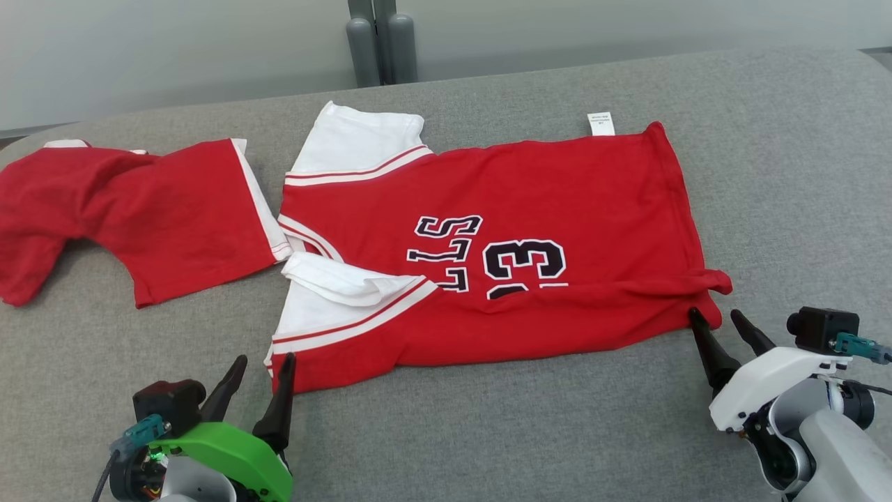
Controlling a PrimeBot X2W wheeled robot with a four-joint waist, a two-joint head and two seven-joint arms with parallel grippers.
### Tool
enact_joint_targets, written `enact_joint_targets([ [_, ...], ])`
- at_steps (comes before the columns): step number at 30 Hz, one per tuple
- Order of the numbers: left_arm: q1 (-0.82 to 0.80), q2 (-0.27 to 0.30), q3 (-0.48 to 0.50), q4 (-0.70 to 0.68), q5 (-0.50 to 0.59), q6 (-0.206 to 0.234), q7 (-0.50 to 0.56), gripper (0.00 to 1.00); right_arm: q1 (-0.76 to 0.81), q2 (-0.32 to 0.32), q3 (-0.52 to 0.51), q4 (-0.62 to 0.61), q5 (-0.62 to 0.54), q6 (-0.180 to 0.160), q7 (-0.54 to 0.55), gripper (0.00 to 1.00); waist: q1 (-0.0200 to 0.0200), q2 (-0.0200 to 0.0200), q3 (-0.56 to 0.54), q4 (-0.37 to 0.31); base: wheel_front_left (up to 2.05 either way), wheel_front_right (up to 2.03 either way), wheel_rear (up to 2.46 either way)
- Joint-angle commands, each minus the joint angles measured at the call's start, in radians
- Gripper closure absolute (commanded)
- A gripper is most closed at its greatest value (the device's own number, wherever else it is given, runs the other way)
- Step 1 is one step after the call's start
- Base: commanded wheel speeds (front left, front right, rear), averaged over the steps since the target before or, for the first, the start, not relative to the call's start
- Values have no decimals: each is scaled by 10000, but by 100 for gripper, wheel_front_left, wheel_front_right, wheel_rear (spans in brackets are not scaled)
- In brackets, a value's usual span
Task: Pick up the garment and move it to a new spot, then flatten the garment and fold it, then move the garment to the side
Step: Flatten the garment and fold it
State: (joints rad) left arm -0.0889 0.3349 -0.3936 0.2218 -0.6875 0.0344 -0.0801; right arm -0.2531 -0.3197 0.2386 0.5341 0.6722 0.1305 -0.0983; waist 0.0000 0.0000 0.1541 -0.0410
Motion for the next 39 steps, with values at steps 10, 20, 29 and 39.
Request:
enact_joint_targets([
  [10, -808, -397, -283, 1277, -453, -589, 404, 0, -708, -13, 477, 991, 415, 5, 123, 0, 0, 0, 201, 183, 0, 0, 0],
  [20, -1346, -754, -501, 2431, -741, -991, 587, 20, -980, -135, 1080, 1152, 777, 5, -185, 100, 0, 0, 256, 101, 0, 0, 0],
  [29, -950, -493, -327, 2481, -965, -1089, 275, 100, -576, -656, 1685, 959, 1304, 5, -625, 100, 0, 0, -270, 102, 0, 0, 0],
  [39, 582, 55, -541, 610, -1022, -496, 1058, 100, 603, -1736, 2112, 53, 1925, -4, -650, 100, 0, 0, -660, 262, 0, 0, 0],
])
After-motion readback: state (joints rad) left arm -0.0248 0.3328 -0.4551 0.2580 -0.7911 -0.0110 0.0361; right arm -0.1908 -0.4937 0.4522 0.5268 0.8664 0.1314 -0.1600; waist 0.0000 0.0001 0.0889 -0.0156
